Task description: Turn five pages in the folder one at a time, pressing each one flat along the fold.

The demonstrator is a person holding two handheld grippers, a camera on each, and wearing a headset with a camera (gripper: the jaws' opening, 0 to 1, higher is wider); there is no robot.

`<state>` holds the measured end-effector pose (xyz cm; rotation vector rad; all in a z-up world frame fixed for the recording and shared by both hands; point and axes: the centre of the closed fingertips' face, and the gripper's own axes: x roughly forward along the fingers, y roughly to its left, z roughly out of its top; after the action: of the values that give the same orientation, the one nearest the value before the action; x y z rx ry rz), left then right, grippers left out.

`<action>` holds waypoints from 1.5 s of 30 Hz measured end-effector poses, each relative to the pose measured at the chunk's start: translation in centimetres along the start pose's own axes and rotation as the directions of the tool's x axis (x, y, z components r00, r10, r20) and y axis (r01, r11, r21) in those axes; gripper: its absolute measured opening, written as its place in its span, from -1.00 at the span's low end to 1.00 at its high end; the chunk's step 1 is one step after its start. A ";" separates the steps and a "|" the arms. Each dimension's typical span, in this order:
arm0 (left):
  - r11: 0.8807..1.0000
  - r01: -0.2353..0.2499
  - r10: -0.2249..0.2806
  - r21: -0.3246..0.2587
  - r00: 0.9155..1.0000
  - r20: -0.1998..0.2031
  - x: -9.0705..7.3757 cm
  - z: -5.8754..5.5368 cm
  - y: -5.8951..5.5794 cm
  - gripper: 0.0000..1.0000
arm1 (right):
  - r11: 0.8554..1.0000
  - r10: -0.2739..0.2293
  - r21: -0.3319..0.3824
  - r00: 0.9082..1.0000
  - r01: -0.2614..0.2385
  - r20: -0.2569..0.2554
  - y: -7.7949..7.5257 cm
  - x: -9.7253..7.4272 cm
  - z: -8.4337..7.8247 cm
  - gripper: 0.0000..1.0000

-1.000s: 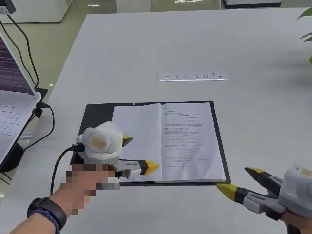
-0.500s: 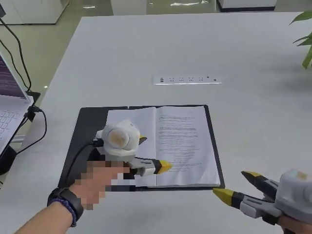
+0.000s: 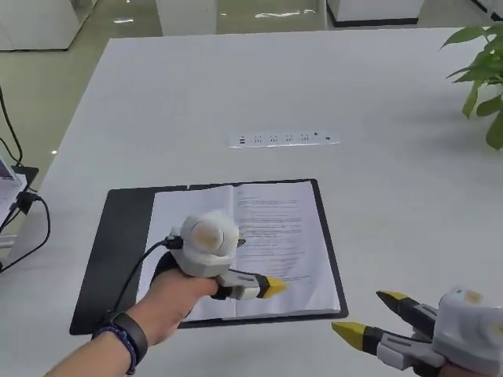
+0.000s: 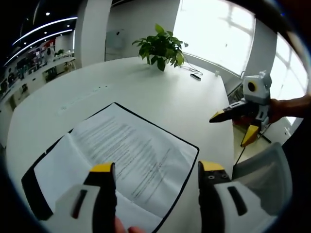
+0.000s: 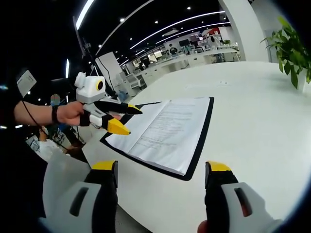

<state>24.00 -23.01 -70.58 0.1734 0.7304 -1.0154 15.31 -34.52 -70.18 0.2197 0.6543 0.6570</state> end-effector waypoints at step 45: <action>0.977 0.010 0.019 0.213 0.991 -0.132 10.9 -2.4 -3.4 0.48 | 1.000 0.011 0.009 0.996 -0.010 -0.086 0.0 0.6 -2.3 0.42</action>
<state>23.52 -31.49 -78.56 0.4321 0.7403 -1.0848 14.21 -34.16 -72.23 0.2034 0.7387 0.6768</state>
